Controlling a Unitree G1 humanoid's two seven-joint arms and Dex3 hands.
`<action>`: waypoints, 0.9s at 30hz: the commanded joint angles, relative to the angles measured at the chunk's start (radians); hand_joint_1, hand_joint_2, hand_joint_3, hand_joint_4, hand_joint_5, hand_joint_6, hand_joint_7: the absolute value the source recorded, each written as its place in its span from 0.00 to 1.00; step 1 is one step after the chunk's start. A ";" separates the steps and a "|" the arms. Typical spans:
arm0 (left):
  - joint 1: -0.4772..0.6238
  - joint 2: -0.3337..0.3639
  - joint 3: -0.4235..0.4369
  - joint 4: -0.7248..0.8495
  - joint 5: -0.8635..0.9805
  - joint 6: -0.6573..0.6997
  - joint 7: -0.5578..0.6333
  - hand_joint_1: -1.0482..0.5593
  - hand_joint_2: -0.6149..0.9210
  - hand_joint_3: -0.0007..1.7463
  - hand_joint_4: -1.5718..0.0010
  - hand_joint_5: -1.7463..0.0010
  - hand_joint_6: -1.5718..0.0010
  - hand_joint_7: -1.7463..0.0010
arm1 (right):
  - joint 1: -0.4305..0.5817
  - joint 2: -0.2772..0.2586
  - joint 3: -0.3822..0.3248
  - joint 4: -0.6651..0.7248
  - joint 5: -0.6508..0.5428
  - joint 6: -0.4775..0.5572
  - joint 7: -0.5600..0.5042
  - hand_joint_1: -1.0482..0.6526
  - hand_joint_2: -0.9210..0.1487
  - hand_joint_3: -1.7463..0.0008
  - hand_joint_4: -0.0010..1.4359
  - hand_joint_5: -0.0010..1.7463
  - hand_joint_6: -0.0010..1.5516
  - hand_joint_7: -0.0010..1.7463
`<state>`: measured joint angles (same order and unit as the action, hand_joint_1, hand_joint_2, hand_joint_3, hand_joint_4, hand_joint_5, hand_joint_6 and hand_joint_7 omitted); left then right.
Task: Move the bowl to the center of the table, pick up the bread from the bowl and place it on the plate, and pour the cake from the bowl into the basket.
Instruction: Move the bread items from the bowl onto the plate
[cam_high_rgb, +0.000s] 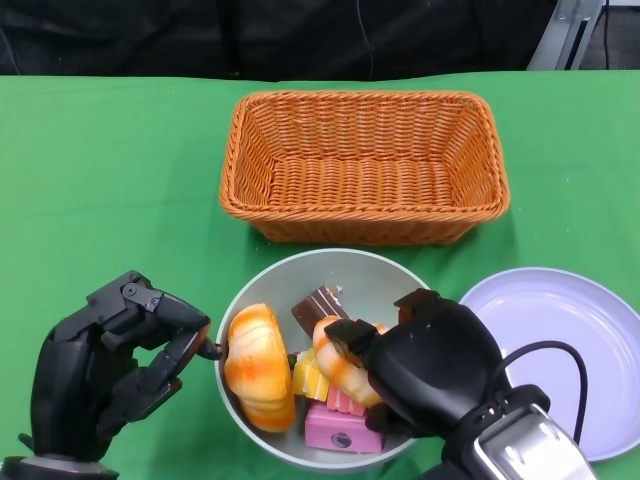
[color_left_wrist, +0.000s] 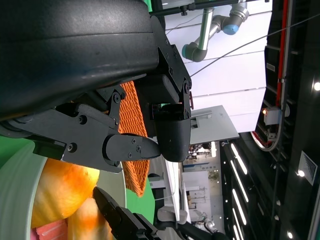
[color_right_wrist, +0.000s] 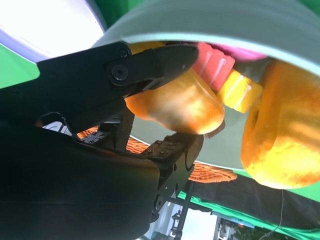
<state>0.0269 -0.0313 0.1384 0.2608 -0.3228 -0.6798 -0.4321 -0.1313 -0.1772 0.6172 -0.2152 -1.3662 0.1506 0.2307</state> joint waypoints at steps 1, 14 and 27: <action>0.002 0.014 0.005 0.012 -0.004 -0.016 -0.003 0.55 0.99 0.20 0.50 0.21 0.47 0.33 | -0.003 -0.018 -0.011 0.021 0.038 -0.020 -0.018 0.47 0.00 0.99 0.48 0.63 0.50 0.03; -0.010 0.013 0.005 0.044 -0.018 -0.035 -0.019 0.55 1.00 0.19 0.49 0.21 0.46 0.35 | -0.006 -0.025 -0.017 0.036 0.095 -0.054 -0.063 0.46 0.00 1.00 0.56 0.51 0.58 0.01; -0.014 0.018 0.006 0.066 -0.028 -0.042 -0.036 0.54 1.00 0.17 0.51 0.20 0.47 0.35 | -0.033 -0.020 -0.090 0.098 0.323 -0.185 -0.273 0.47 0.00 0.97 0.51 0.79 0.73 0.04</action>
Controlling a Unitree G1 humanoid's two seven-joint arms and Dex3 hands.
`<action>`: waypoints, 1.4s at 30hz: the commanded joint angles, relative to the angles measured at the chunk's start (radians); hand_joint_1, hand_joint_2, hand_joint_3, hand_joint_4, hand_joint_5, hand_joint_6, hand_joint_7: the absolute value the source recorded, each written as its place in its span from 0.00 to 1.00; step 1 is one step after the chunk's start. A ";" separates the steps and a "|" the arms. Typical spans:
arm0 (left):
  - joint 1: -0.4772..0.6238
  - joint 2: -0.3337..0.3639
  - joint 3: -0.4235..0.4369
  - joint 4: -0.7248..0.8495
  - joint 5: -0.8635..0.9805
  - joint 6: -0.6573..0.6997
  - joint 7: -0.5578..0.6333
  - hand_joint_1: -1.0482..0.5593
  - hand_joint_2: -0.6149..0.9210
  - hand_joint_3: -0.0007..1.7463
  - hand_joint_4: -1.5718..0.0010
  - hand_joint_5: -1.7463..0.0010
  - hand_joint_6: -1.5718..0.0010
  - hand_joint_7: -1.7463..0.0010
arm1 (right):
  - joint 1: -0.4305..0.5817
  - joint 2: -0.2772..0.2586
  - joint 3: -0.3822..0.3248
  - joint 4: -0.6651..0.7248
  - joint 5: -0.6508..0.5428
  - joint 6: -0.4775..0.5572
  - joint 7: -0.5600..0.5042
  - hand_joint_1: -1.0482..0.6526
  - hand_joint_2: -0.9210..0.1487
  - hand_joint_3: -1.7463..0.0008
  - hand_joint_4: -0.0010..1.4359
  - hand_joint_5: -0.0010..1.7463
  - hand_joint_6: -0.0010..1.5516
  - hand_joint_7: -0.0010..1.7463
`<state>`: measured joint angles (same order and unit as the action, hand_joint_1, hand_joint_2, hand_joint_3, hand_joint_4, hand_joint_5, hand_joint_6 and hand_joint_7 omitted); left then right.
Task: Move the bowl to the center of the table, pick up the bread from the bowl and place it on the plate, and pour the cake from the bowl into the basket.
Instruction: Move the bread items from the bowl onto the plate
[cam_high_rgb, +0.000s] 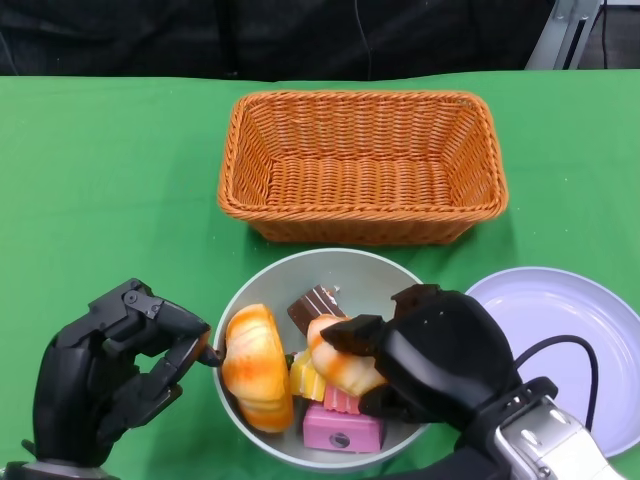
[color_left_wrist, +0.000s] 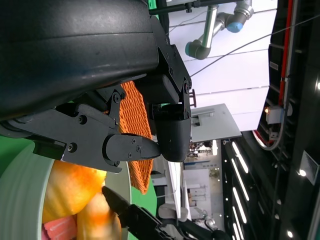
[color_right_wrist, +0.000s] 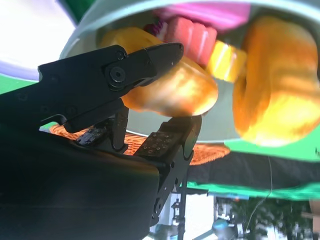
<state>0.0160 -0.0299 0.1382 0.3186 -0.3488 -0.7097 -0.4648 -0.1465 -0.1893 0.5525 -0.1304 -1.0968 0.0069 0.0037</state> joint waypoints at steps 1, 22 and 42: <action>-0.003 0.016 0.007 0.010 0.002 -0.015 -0.001 0.54 1.00 0.17 0.51 0.20 0.47 0.35 | -0.021 -0.010 -0.033 0.019 0.076 -0.059 -0.059 0.47 0.00 0.97 0.51 0.80 0.73 0.04; -0.015 0.014 0.015 0.038 0.021 -0.028 0.009 0.55 1.00 0.17 0.51 0.19 0.47 0.35 | -0.017 -0.006 -0.121 -0.019 0.276 -0.147 -0.072 0.50 0.00 0.97 0.54 0.76 0.76 0.04; -0.033 0.020 0.034 0.073 0.030 -0.037 0.014 0.55 1.00 0.17 0.50 0.21 0.46 0.36 | 0.081 -0.007 -0.302 -0.326 0.469 -0.091 0.025 0.51 0.01 0.96 0.51 0.89 0.57 0.42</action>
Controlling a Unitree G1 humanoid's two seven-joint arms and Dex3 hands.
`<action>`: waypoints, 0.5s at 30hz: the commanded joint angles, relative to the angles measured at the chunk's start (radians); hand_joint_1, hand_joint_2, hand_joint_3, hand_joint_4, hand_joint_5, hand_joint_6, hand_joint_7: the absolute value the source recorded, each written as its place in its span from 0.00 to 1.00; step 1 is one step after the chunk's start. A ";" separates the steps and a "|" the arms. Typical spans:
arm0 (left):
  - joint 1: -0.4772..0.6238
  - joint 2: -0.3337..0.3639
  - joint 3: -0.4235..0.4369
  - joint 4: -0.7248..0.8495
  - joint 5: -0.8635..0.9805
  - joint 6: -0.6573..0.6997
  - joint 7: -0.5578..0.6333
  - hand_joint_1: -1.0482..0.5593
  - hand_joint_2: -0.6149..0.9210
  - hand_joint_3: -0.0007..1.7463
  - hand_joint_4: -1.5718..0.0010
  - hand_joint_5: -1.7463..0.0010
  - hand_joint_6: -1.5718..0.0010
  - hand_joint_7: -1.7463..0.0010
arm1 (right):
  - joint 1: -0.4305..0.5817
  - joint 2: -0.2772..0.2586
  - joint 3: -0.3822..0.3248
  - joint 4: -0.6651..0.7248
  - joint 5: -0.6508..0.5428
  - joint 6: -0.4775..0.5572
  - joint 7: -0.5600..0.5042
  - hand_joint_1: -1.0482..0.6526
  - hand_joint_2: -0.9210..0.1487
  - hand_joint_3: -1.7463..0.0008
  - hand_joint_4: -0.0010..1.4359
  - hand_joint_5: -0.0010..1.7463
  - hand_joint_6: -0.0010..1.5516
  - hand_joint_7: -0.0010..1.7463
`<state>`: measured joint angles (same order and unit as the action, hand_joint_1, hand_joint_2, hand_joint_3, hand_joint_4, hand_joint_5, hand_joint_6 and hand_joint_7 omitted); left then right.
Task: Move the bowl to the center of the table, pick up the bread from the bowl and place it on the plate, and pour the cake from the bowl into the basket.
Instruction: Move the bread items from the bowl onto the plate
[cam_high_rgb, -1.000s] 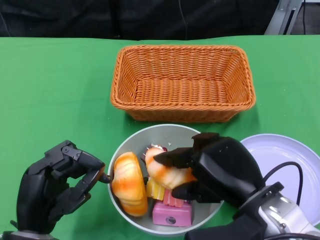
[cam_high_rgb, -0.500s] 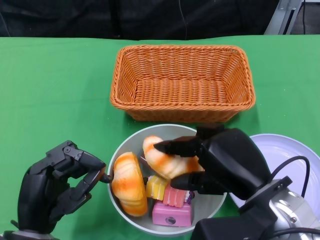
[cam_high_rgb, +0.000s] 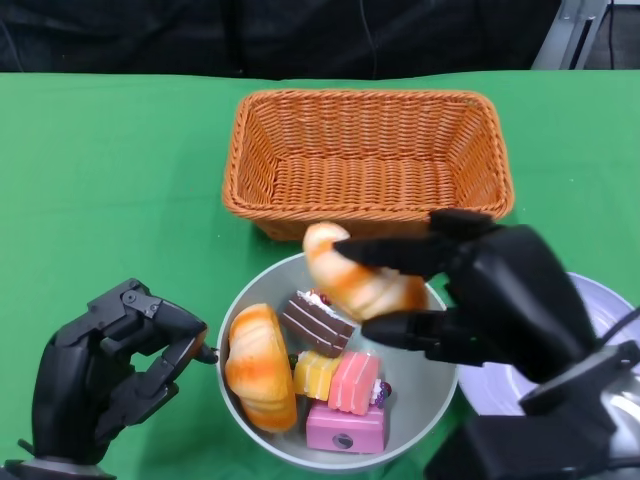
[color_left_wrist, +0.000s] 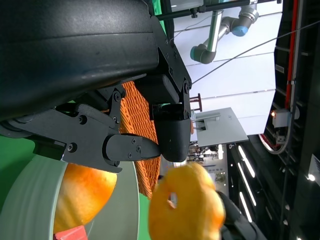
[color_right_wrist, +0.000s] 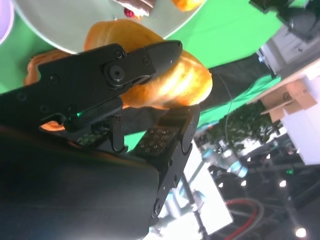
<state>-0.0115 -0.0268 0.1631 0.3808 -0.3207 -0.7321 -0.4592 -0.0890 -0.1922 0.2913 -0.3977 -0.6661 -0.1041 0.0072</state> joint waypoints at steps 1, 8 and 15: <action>-0.007 0.017 0.009 0.014 0.004 -0.018 0.009 0.55 1.00 0.17 0.50 0.21 0.46 0.36 | 0.028 -0.006 -0.051 -0.073 0.045 0.025 0.028 0.51 0.01 0.96 0.50 0.90 0.56 0.45; -0.005 0.020 0.009 0.008 -0.003 -0.015 0.006 0.55 1.00 0.18 0.50 0.21 0.47 0.35 | 0.080 -0.033 -0.151 -0.143 0.095 0.031 0.058 0.53 0.01 0.95 0.51 0.94 0.52 0.55; -0.004 0.018 0.005 -0.027 -0.002 0.014 0.022 0.55 0.99 0.18 0.50 0.21 0.47 0.34 | 0.146 -0.077 -0.249 -0.167 0.137 0.039 0.094 0.54 0.02 0.95 0.52 0.91 0.50 0.59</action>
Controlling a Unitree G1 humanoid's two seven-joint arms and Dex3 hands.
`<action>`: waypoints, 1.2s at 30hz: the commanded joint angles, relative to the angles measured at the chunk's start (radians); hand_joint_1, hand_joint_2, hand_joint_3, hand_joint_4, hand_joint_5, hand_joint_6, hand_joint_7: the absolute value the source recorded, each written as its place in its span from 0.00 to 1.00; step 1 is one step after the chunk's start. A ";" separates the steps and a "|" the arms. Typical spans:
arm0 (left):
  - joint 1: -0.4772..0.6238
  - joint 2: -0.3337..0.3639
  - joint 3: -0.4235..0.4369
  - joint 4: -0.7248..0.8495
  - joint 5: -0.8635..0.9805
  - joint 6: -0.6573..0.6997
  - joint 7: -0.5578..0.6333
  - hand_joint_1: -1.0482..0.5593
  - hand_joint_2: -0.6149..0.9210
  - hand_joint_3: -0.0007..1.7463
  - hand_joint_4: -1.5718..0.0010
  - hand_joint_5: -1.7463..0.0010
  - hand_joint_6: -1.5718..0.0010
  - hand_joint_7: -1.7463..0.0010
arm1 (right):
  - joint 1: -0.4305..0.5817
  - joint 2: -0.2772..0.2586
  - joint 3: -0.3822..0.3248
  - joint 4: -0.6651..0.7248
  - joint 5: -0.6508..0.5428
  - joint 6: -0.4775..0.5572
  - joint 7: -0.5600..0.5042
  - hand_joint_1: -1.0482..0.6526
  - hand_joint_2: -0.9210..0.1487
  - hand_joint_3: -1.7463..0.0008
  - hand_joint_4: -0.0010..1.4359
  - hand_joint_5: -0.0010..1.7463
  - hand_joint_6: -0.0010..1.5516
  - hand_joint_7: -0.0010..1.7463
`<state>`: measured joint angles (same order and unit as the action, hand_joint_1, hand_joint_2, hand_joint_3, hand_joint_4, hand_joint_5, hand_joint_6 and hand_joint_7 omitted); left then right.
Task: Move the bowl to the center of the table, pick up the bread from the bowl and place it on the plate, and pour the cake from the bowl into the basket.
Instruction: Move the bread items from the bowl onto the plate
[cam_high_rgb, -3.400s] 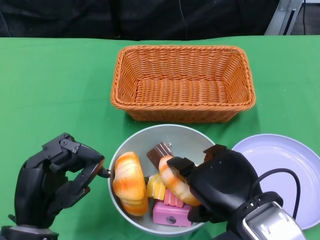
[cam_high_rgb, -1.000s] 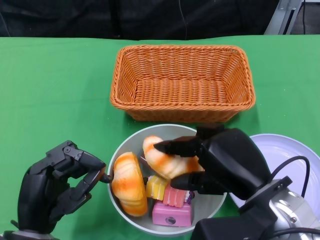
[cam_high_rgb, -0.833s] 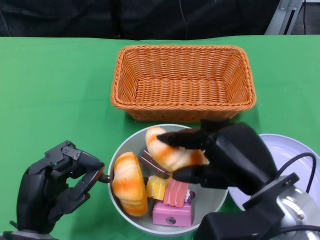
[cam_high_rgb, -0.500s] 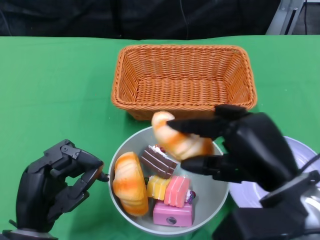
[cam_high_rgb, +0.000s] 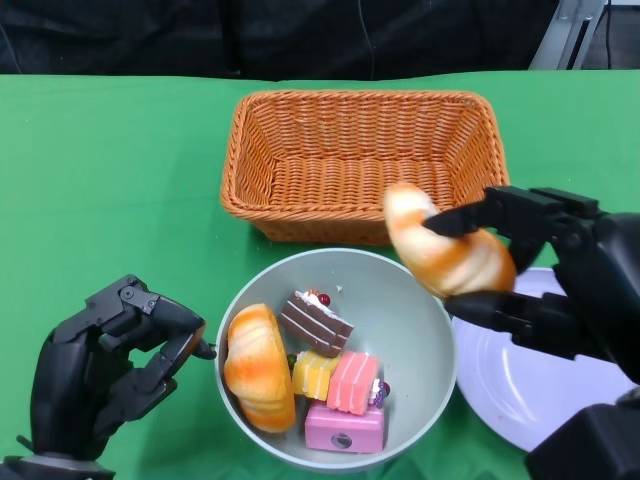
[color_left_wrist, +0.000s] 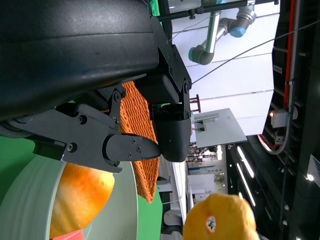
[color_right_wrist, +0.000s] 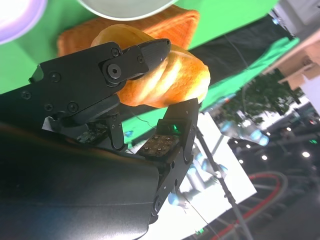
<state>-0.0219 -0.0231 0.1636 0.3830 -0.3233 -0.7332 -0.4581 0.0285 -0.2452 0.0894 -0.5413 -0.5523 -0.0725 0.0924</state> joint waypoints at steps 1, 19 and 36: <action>0.005 0.013 0.005 -0.034 0.006 0.019 0.028 0.55 1.00 0.17 0.50 0.21 0.47 0.34 | 0.045 -0.030 -0.066 -0.024 0.027 0.008 0.010 0.55 0.02 0.95 0.52 0.91 0.50 0.59; -0.024 0.013 0.000 -0.034 -0.005 0.004 0.032 0.56 0.99 0.19 0.49 0.20 0.47 0.33 | 0.235 -0.087 -0.218 0.156 0.002 -0.114 -0.083 0.56 0.02 0.96 0.51 0.90 0.53 0.49; -0.006 0.003 -0.007 -0.076 -0.023 0.011 0.033 0.55 1.00 0.19 0.49 0.19 0.47 0.33 | 0.130 -0.127 -0.133 0.526 -0.063 -0.221 -0.236 0.53 0.00 0.95 0.52 0.85 0.60 0.33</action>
<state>-0.0354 -0.0283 0.1535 0.3214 -0.3468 -0.7212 -0.4342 0.1739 -0.3562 -0.0493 -0.0388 -0.6114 -0.2793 -0.1155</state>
